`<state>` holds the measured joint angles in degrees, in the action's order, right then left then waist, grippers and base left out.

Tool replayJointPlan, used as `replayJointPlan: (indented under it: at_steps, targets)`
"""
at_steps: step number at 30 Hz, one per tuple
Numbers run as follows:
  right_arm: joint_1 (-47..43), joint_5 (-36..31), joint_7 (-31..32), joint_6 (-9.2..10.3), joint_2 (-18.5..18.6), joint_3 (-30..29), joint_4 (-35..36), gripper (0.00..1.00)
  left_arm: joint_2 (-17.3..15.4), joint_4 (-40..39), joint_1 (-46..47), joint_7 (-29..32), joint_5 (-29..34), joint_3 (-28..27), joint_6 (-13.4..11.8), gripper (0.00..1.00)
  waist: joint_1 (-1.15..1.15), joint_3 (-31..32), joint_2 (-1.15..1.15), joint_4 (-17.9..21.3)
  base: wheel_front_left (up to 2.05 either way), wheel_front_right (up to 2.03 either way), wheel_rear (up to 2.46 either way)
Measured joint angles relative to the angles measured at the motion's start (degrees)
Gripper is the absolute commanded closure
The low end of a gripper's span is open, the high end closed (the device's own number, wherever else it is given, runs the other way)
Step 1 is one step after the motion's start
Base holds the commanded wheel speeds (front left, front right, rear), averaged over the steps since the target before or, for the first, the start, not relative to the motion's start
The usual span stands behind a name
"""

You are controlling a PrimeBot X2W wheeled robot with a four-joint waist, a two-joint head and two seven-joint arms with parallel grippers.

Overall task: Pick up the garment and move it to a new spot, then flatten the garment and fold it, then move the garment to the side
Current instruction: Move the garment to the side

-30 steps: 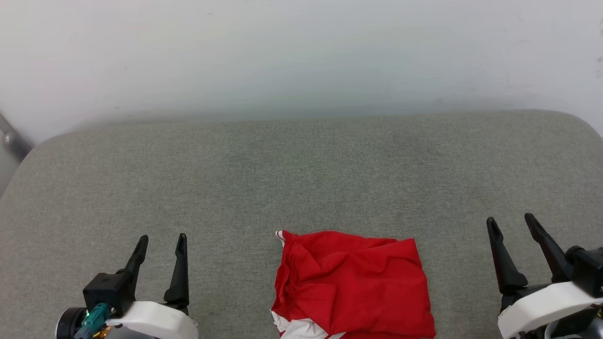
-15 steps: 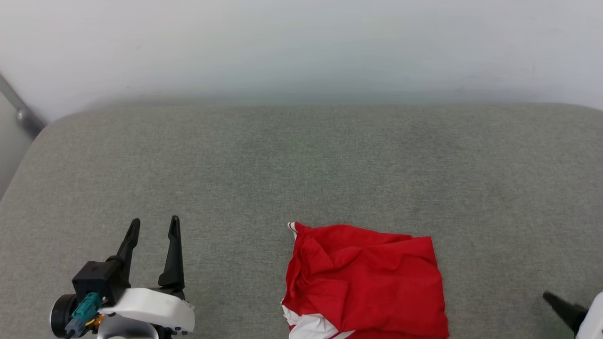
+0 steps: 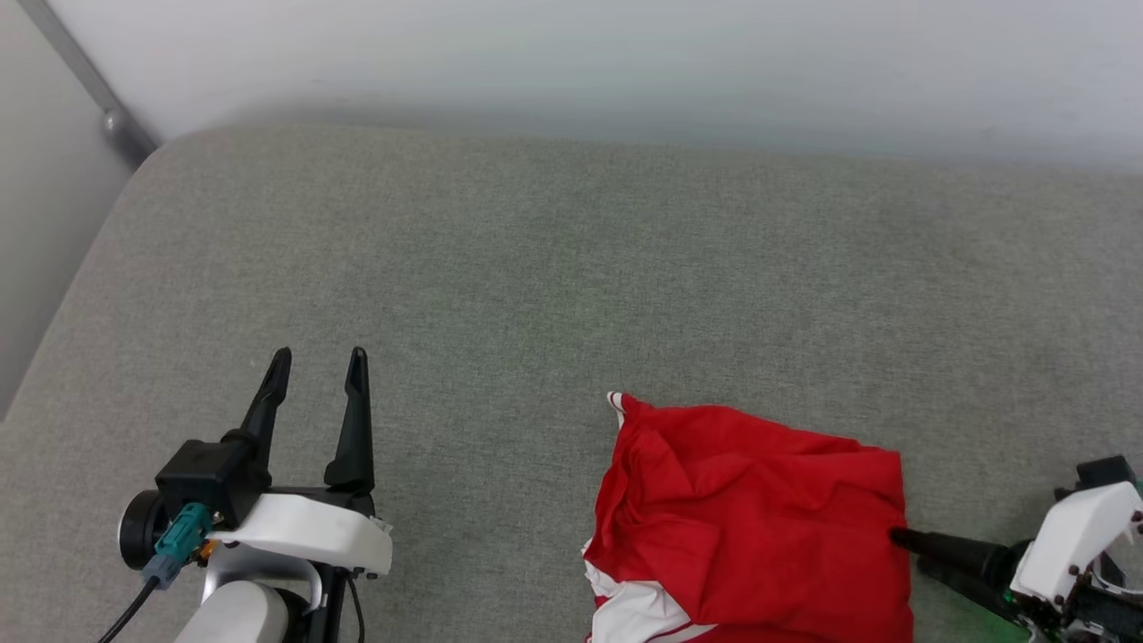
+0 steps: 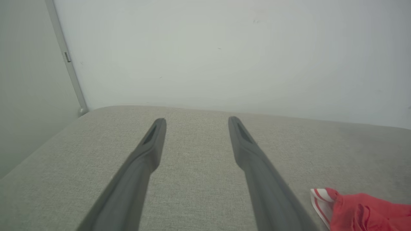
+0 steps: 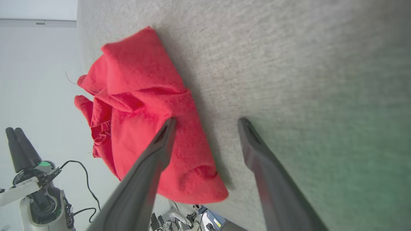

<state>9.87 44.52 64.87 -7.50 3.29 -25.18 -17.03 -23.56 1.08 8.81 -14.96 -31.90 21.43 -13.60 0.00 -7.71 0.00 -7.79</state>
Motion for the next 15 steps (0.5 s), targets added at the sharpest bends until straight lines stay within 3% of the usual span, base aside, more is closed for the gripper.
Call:
replayJointPlan:
  at_steps: [6,7,8,9,10,15]
  targets:
    - [3.37,6.27,-1.80,-0.05,0.21,5.02,-6.53,0.00,1.55,1.05,0.81,-0.04,0.76,-1.03,1.54,0.00,0.00,-2.07,0.00,-1.65,0.00,0.00,0.00]
    - [3.66,6.58,-2.01,-0.07,0.30,5.86,-7.23,0.08,1.85,1.29,0.82,-0.05,0.99,-1.22,1.81,0.00,0.00,-2.21,0.00,-1.80,0.00,0.00,0.00]
    - [4.03,7.01,-2.21,-0.07,0.40,6.69,-7.91,0.56,2.12,1.53,0.82,-0.10,1.03,-1.33,2.00,0.00,0.00,-2.27,0.00,-1.89,0.00,0.00,0.00]
    - [4.20,7.09,-2.63,-0.07,0.44,7.49,-8.36,0.96,2.35,1.75,0.82,-0.10,1.30,-1.46,2.03,0.00,0.00,-2.23,0.00,-1.91,0.00,0.00,0.00]
    - [4.27,6.98,-2.91,-0.05,0.44,8.36,-8.64,1.00,2.53,2.00,0.81,-0.10,1.53,-1.63,2.10,0.00,0.00,-2.08,0.00,-1.87,0.00,0.00,0.00]
    - [4.24,4.59,-4.48,0.00,0.01,13.46,-5.89,1.00,2.70,2.71,-0.21,-0.10,2.21,-2.43,2.54,0.00,0.00,-0.64,0.00,-0.96,0.00,0.00,0.00]
